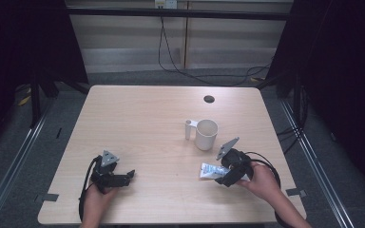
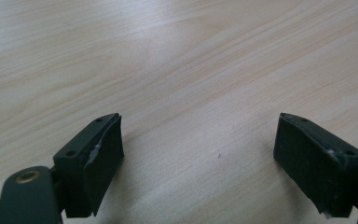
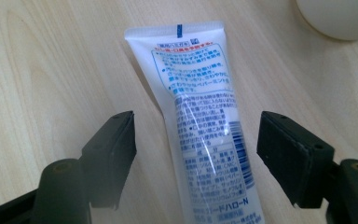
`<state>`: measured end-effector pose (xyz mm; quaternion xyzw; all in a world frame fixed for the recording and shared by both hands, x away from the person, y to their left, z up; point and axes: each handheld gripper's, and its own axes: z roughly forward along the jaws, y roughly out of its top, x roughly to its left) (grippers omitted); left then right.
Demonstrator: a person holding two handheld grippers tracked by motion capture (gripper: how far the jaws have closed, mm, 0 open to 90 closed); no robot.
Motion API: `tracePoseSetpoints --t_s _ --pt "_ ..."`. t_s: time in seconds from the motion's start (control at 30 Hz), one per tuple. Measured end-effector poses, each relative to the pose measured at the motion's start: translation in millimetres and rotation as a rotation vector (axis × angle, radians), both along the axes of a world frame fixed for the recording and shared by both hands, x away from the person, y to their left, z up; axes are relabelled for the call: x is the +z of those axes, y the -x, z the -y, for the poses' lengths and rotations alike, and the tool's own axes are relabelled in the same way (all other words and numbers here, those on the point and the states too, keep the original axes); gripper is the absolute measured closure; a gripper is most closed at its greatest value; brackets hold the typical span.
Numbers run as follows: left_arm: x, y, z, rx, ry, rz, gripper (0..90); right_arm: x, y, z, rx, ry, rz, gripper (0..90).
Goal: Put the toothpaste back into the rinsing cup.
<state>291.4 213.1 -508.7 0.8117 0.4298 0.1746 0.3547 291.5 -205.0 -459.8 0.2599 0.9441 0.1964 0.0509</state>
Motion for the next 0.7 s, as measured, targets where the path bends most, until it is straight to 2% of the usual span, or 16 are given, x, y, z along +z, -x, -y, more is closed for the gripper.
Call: tracePoseSetpoints --t_s 0.1,0.4,0.43,0.57,0.7 --pt "0.3 -0.2 -0.6 -0.005 -0.008 0.0 15.5 0.5 -2.3 -4.5 0.008 0.008 -0.021 31.0" --pt "0.0 0.0 0.0 -0.001 0.001 0.0 15.3 -3.7 -10.4 -12.7 0.02 0.053 -0.046 32.7" --pt "0.3 -0.2 -0.5 -0.006 -0.007 0.0 15.3 -5.2 -11.4 -15.3 0.016 0.073 -0.063 34.0" --pt "0.0 -0.1 -0.1 -0.002 -0.001 0.0 15.3 -8.2 -13.7 -20.5 0.027 0.097 -0.082 35.0" --pt "0.3 -0.2 -0.6 -0.007 -0.008 0.0 15.3 -10.4 -15.2 -23.9 0.043 0.123 -0.076 37.2"
